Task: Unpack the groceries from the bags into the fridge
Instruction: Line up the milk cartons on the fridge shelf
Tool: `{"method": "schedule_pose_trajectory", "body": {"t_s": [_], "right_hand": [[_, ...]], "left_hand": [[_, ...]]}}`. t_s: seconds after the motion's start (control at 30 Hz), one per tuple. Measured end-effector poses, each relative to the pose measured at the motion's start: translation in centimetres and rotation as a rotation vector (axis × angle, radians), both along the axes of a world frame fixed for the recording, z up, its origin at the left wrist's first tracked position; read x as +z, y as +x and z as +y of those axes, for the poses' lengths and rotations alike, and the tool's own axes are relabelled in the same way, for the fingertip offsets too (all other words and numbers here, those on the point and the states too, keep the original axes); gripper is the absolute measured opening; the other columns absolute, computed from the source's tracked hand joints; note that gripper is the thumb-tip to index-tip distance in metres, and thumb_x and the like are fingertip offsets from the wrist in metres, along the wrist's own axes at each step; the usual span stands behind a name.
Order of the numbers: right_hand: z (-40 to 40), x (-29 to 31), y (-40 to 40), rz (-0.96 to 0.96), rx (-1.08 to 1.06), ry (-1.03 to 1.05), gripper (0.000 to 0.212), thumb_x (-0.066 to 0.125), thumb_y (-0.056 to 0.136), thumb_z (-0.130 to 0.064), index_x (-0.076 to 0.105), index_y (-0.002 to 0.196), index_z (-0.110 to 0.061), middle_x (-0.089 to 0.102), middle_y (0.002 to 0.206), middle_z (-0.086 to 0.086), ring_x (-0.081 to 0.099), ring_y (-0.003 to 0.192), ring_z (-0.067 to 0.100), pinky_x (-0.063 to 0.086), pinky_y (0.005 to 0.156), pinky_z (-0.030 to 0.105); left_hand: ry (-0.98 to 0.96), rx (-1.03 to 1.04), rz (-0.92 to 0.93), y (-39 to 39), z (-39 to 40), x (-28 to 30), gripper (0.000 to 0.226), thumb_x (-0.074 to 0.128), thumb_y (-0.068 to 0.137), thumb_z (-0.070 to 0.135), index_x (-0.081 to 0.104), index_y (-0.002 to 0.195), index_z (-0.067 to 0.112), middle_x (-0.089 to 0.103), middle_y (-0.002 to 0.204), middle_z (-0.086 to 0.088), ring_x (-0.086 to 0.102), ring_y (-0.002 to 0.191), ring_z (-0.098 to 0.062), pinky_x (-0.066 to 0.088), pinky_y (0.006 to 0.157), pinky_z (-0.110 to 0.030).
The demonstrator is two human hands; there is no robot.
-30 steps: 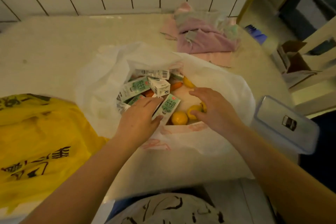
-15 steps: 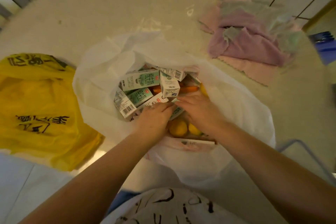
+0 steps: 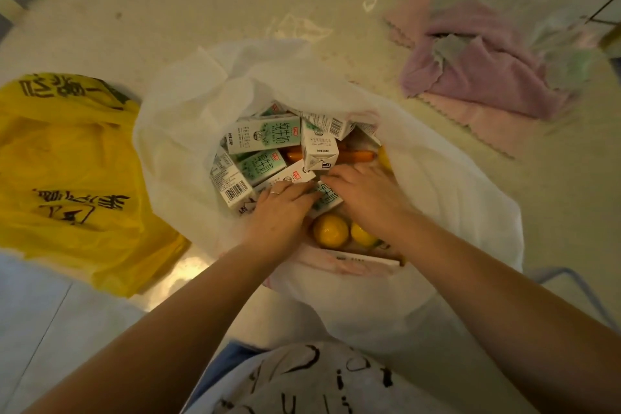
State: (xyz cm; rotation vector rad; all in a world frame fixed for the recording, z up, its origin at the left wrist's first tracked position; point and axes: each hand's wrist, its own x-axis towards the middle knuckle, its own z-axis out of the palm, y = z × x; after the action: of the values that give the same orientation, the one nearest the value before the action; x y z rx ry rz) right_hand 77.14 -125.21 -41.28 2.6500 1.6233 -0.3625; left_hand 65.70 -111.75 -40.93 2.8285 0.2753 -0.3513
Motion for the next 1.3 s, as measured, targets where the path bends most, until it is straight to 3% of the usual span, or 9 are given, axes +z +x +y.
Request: {"method": "schedule_pose_trajectory", "body": {"t_s": [0.2, 0.43, 0.53, 0.7, 0.9, 1.0, 1.07, 1.17, 1.3], "right_hand": [[0.8, -0.1, -0.3, -0.083, -0.02, -0.012, 0.036, 0.049, 0.086, -0.012, 0.054, 0.121, -0.015, 0.05, 0.119, 0.008, 0.046, 0.107, 0.029, 0.038, 0.086, 0.04], [0.2, 1.0, -0.2, 0.103, -0.118, -0.021, 0.055, 0.062, 0.084, -0.02, 0.042, 0.135, -0.026, 0.043, 0.133, 0.003, 0.045, 0.119, 0.026, 0.043, 0.093, 0.038], [0.1, 2.6, -0.6, 0.155, -0.121, 0.049, 0.061, 0.064, 0.085, -0.025, 0.039, 0.14, -0.027, 0.04, 0.138, 0.002, 0.042, 0.121, 0.024, 0.043, 0.089, 0.034], [0.5, 4.3, -2.1, 0.197, -0.109, 0.232, 0.066, 0.072, 0.077, -0.02, 0.045, 0.138, -0.02, 0.047, 0.136, 0.001, 0.04, 0.125, 0.021, 0.035, 0.102, 0.031], [1.4, 5.3, -3.9, 0.156, -0.041, 0.294, 0.063, 0.073, 0.077, -0.026, 0.049, 0.135, -0.021, 0.048, 0.138, -0.003, 0.042, 0.126, 0.017, 0.019, 0.098, 0.015], [2.0, 7.0, -4.0, 0.417, -0.147, 0.456, 0.06, 0.065, 0.079, -0.042, 0.048, 0.135, -0.026, 0.047, 0.137, -0.008, 0.038, 0.127, 0.005, 0.016, 0.101, 0.002], [2.6, 8.0, -4.1, 0.616, -0.257, 0.667, 0.051, 0.056, 0.081, -0.048, 0.051, 0.129, -0.03, 0.05, 0.13, -0.011, 0.044, 0.123, 0.003, 0.034, 0.104, 0.018], [4.0, 9.2, -4.2, 0.762, -0.411, 0.796, 0.033, 0.057, 0.089, -0.034, 0.051, 0.121, -0.04, 0.053, 0.122, -0.013, 0.05, 0.117, 0.002, 0.047, 0.098, 0.037], [6.3, 9.3, -4.7, 0.751, -0.448, 0.735, 0.037, 0.057, 0.091, -0.024, 0.054, 0.128, -0.025, 0.055, 0.125, -0.007, 0.051, 0.117, 0.005, 0.048, 0.097, 0.038]], "left_hand": [[-0.039, -0.04, -0.03, -0.1, 0.2, -0.2, 0.049, 0.052, 0.092, 0.027, 0.042, 0.14, 0.027, 0.036, 0.148, 0.005, 0.027, 0.136, -0.021, 0.024, 0.107, -0.041], [-0.128, 0.004, -0.106, -0.8, 0.3, -0.2, 0.06, 0.057, 0.09, 0.025, 0.033, 0.145, 0.02, 0.038, 0.147, -0.002, 0.034, 0.133, -0.025, 0.028, 0.106, -0.039], [-0.197, 0.037, -0.146, -0.8, 0.3, 0.3, 0.065, 0.061, 0.088, 0.029, 0.032, 0.145, 0.017, 0.041, 0.144, -0.005, 0.039, 0.129, -0.025, 0.034, 0.101, -0.035], [-0.316, 0.145, -0.223, -1.3, 0.2, 0.7, 0.069, 0.065, 0.084, 0.035, 0.035, 0.143, 0.017, 0.046, 0.138, -0.002, 0.044, 0.124, -0.019, 0.039, 0.093, -0.027], [-0.458, 0.277, -0.272, -2.8, 0.4, 1.4, 0.058, 0.068, 0.081, 0.031, 0.045, 0.133, 0.017, 0.053, 0.126, 0.0, 0.05, 0.114, -0.014, 0.039, 0.089, -0.021], [-0.54, 0.373, -0.332, -4.1, 0.6, 2.9, 0.057, 0.069, 0.079, 0.034, 0.048, 0.13, 0.022, 0.054, 0.122, 0.006, 0.051, 0.111, -0.01, 0.046, 0.09, -0.024], [-0.581, 0.451, -0.386, -5.2, 1.0, 4.5, 0.057, 0.071, 0.078, 0.033, 0.047, 0.13, 0.027, 0.052, 0.12, 0.012, 0.051, 0.108, -0.005, 0.048, 0.085, -0.019], [-0.654, 0.536, -0.485, -7.1, 1.9, 7.3, 0.057, 0.071, 0.077, 0.029, 0.042, 0.125, 0.039, 0.049, 0.117, 0.021, 0.049, 0.107, 0.004, 0.049, 0.082, -0.017], [-0.744, 0.637, -0.613, -9.9, 3.8, 10.3, 0.055, 0.067, 0.071, 0.033, 0.042, 0.12, 0.041, 0.053, 0.117, 0.02, 0.053, 0.109, 0.006, 0.052, 0.075, -0.016]]}}
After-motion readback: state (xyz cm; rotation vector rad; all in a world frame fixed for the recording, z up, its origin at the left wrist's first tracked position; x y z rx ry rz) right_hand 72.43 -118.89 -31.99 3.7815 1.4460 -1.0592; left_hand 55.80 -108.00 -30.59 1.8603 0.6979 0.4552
